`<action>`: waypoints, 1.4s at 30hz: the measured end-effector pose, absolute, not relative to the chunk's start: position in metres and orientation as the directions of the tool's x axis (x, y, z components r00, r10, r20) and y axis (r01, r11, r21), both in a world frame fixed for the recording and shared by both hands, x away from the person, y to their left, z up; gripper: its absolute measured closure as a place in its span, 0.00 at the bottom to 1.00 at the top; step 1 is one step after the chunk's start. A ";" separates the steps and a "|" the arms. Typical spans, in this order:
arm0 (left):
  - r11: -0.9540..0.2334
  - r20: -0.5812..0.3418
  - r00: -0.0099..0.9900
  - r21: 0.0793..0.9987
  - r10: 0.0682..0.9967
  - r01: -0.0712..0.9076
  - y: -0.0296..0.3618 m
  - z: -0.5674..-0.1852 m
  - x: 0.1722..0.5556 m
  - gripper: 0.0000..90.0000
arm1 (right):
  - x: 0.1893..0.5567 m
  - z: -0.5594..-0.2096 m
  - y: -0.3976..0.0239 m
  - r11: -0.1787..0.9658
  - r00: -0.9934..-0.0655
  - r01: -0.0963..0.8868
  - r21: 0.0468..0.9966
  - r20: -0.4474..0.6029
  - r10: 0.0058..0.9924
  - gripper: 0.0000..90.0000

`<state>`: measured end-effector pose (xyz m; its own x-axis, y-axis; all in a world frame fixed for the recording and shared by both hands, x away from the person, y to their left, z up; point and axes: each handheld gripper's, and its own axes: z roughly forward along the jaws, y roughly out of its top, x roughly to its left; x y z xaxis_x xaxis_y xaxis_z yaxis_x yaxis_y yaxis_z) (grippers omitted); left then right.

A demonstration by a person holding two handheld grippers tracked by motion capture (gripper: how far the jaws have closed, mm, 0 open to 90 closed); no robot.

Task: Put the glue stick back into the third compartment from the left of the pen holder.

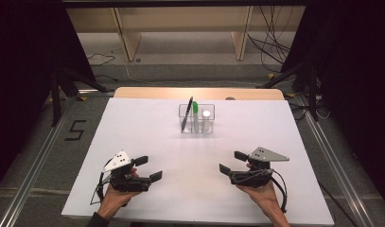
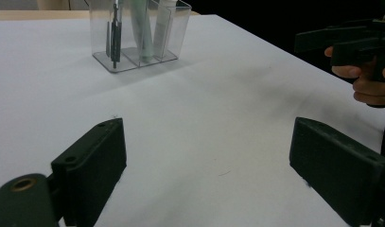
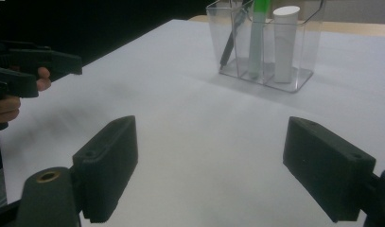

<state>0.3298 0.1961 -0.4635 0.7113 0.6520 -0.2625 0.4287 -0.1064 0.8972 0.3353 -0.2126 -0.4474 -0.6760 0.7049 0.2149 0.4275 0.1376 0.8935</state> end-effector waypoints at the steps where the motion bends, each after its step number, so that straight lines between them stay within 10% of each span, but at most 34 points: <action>1: -0.108 -0.260 0.712 0.898 0.652 0.427 0.196 -0.463 0.330 0.12 | 0.334 -0.447 -0.214 0.131 -0.676 0.427 0.895 0.219 0.703 0.22; 42: -0.135 -0.253 0.729 0.893 0.635 0.428 0.194 -0.465 0.321 0.12 | 0.292 -0.461 -0.240 0.087 -0.649 0.389 0.917 0.206 0.732 0.20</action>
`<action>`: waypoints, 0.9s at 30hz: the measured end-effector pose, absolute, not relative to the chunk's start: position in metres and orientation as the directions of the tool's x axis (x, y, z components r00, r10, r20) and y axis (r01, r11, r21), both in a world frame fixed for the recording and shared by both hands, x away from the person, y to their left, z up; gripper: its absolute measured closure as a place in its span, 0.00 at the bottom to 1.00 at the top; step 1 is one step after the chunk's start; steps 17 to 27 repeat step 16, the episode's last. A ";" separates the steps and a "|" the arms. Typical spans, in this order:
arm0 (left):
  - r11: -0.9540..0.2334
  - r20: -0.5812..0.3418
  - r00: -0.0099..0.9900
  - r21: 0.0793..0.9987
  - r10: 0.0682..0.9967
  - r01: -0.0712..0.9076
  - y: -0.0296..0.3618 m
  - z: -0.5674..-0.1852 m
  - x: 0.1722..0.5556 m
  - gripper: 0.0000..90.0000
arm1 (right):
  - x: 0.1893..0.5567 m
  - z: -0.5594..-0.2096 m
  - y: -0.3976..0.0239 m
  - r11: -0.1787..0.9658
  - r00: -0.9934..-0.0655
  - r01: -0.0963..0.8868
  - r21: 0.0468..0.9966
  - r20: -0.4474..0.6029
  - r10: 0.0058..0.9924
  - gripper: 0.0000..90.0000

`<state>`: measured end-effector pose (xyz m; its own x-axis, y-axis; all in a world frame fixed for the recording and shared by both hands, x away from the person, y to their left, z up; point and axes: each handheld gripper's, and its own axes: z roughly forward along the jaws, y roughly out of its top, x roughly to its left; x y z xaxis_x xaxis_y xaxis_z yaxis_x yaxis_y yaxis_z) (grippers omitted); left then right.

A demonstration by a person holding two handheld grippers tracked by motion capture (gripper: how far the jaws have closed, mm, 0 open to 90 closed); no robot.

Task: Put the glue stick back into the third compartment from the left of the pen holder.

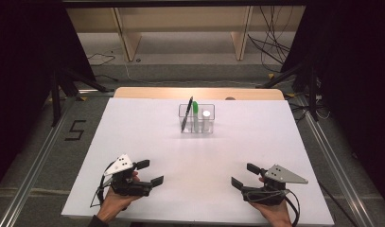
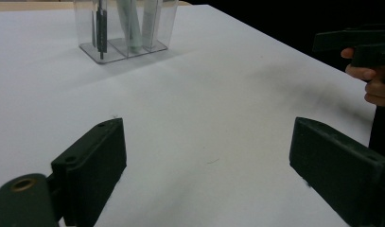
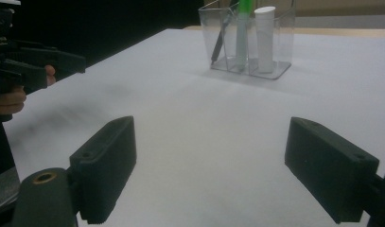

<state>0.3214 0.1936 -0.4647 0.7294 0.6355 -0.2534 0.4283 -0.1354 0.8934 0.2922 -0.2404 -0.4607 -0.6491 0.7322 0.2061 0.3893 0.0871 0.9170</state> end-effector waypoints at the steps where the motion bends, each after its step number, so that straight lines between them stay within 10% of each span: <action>1: -0.136 -0.253 0.730 0.894 0.635 0.428 0.194 -0.465 0.322 0.12 | 0.292 -0.461 -0.240 0.086 -0.649 0.389 0.917 0.207 0.732 0.20; 27: -0.129 -0.260 0.723 0.891 0.640 0.434 0.195 -0.465 0.323 0.13 | 0.292 -0.460 -0.240 0.082 -0.648 0.390 0.917 0.210 0.732 0.20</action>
